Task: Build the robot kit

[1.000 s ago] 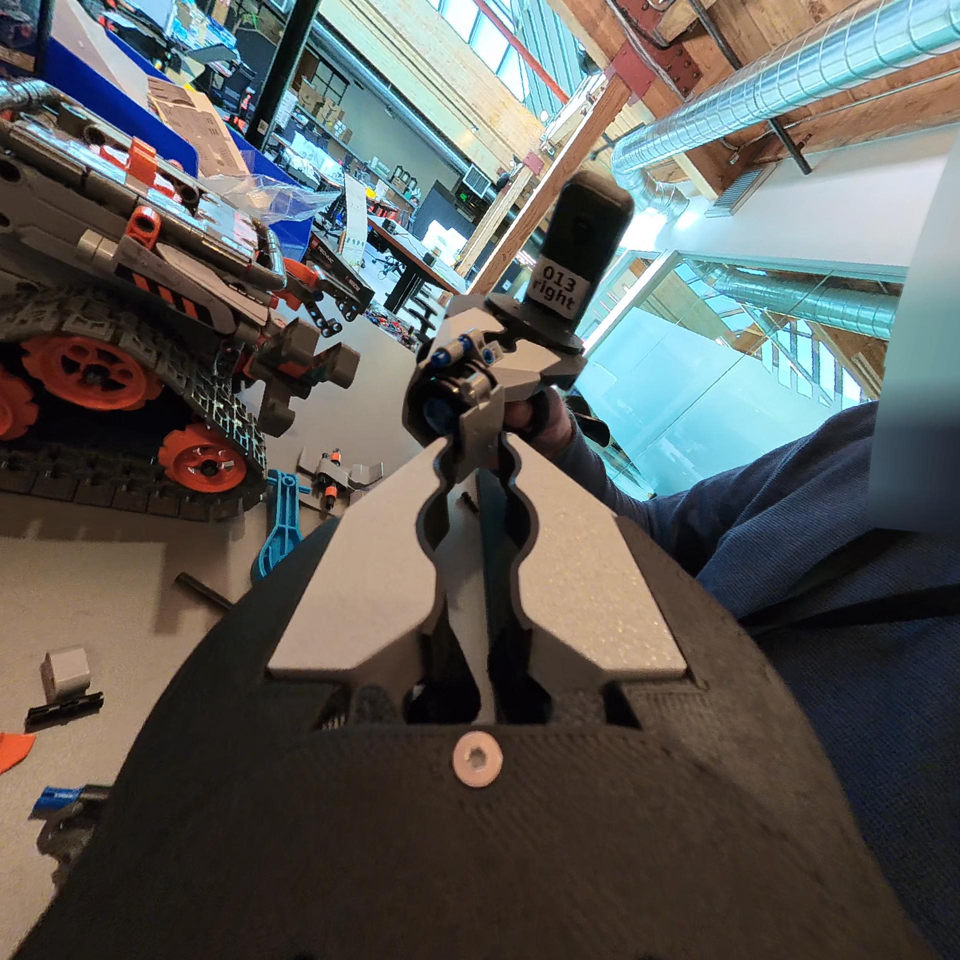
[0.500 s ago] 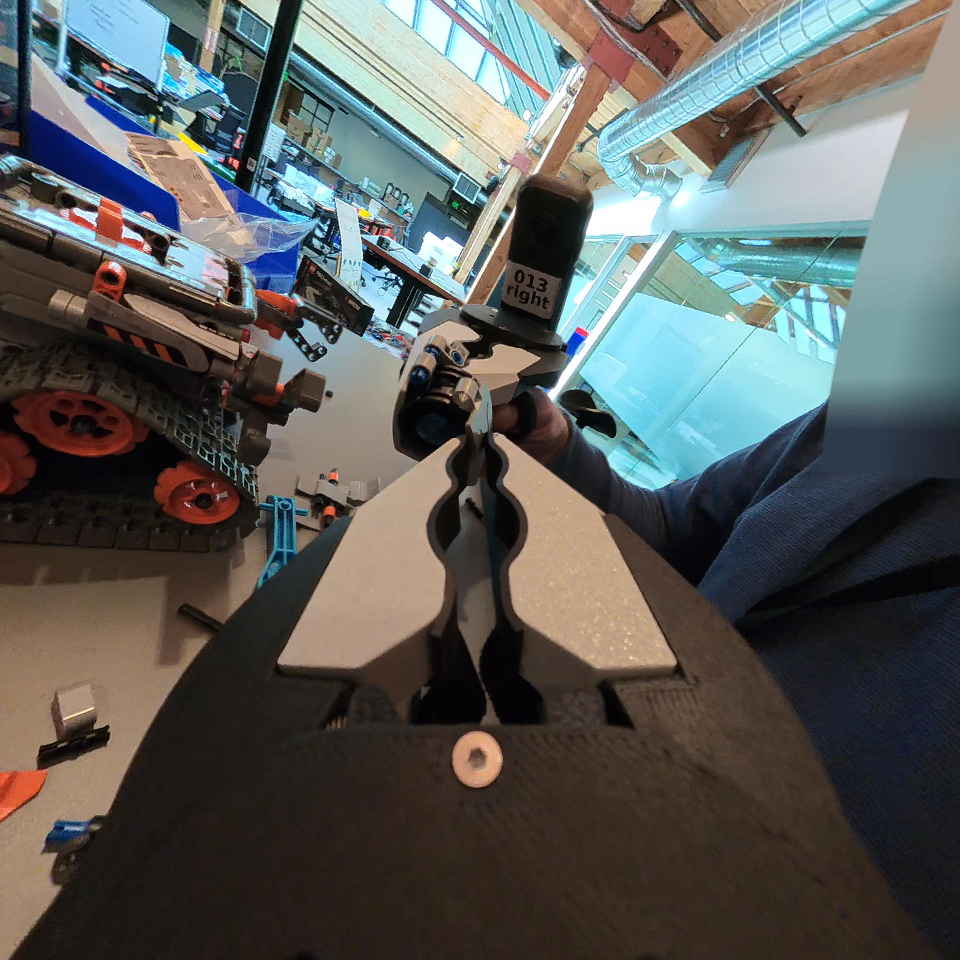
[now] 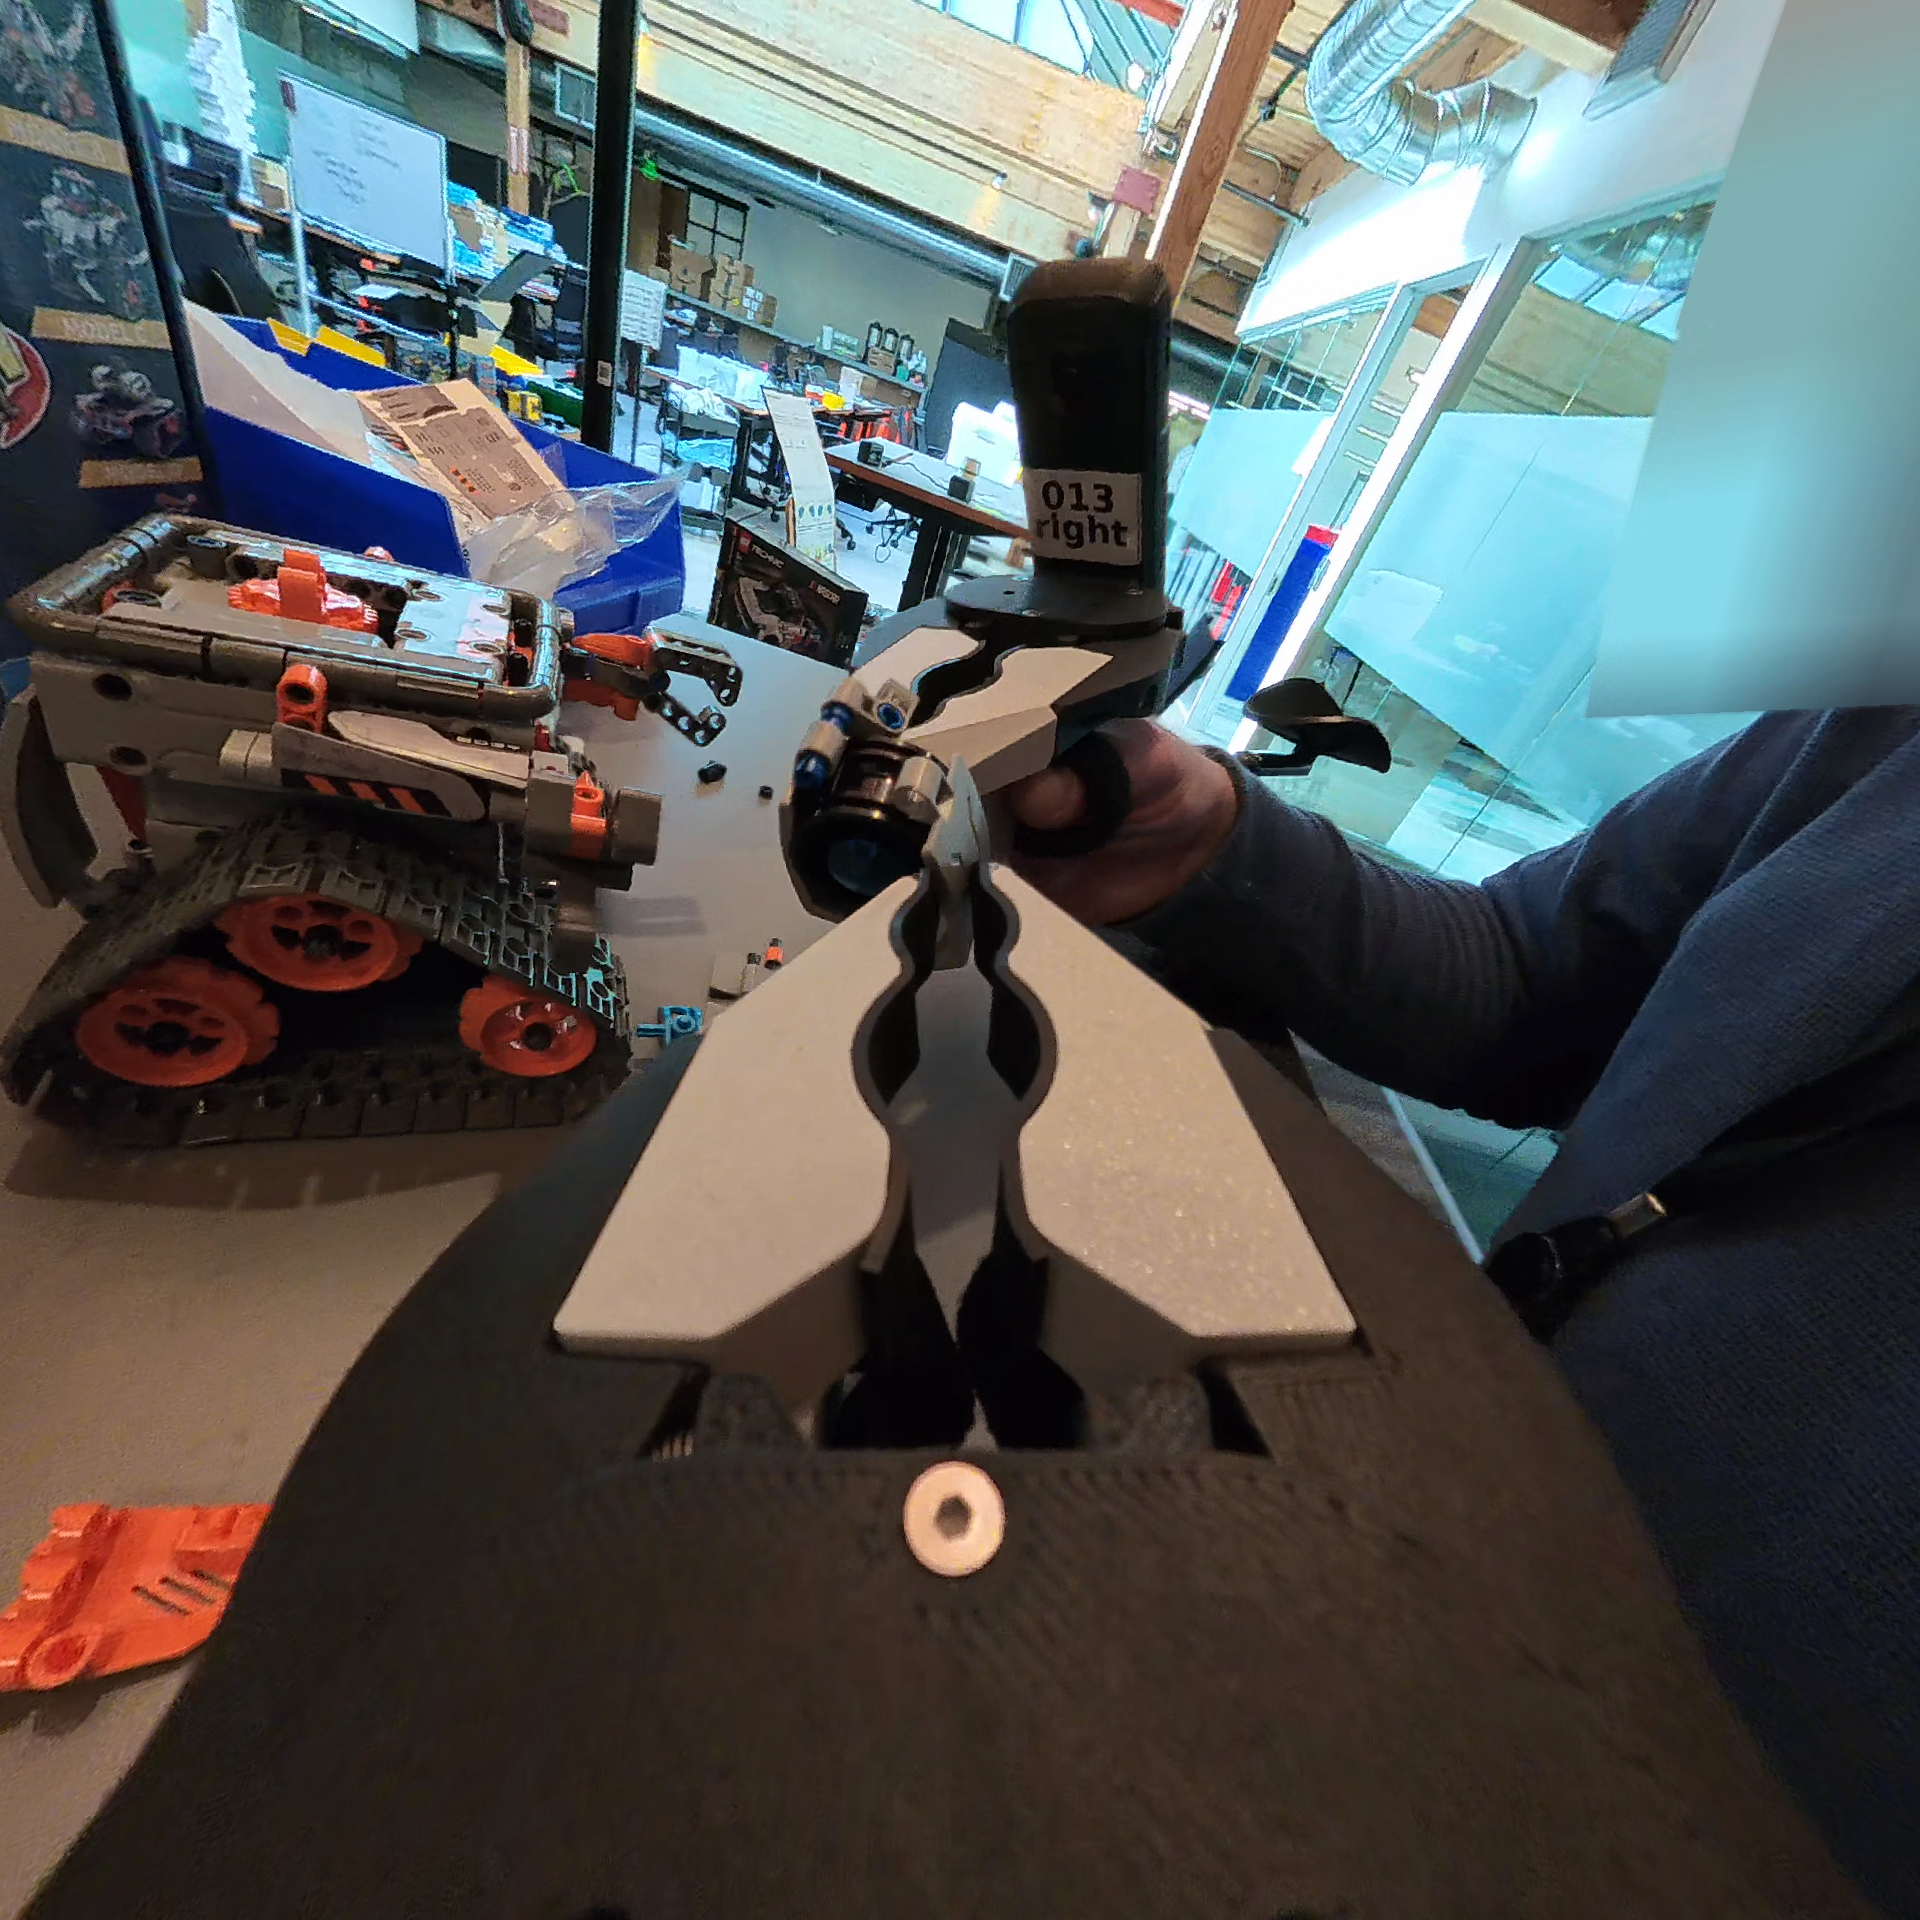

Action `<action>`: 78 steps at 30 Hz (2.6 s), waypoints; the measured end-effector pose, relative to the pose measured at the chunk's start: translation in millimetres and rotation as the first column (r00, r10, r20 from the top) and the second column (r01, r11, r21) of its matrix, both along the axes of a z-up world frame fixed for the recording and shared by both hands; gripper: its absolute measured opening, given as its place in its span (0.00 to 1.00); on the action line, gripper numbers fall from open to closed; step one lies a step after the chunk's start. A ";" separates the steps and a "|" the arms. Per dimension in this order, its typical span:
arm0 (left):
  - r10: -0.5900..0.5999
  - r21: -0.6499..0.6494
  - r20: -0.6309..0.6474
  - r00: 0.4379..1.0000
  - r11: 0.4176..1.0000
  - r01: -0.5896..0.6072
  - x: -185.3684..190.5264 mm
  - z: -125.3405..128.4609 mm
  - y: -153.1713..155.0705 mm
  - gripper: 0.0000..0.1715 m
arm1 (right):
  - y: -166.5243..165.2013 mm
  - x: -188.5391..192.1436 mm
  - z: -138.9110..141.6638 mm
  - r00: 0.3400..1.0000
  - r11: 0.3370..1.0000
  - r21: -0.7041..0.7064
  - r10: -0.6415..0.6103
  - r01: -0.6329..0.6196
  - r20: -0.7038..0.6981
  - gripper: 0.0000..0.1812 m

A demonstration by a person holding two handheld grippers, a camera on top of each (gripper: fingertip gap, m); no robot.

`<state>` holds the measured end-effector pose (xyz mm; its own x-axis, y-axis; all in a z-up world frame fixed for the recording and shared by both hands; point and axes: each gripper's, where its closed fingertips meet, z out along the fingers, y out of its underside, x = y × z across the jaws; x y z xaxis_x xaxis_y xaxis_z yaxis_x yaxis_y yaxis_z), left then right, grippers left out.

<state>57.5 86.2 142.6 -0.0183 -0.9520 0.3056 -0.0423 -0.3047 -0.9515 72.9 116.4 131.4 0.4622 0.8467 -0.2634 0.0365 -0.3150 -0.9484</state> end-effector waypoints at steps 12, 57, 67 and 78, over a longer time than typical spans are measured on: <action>0.011 0.076 -0.024 1.000 0.997 -0.009 -2.1 -0.4 -1.5 0.00 | -9.5 10.1 16.5 0.996 0.995 0.076 0.067 -0.062 -0.063 0.08; 0.158 0.396 -0.138 0.978 0.914 -0.092 -6.5 -13.6 7.7 0.19 | -29.5 -36.7 15.4 0.730 0.447 0.856 -0.490 -0.258 0.476 0.05; 0.123 0.330 -0.108 0.987 0.940 -0.081 -4.6 -9.8 5.7 0.17 | -29.2 -31.4 19.2 0.817 0.533 0.830 -0.400 -0.161 0.416 0.05; 0.135 0.302 -0.114 0.984 0.948 -0.095 -4.1 -10.3 8.0 0.17 | -25.3 -33.2 22.0 0.870 0.602 0.794 -0.342 -0.087 0.355 0.05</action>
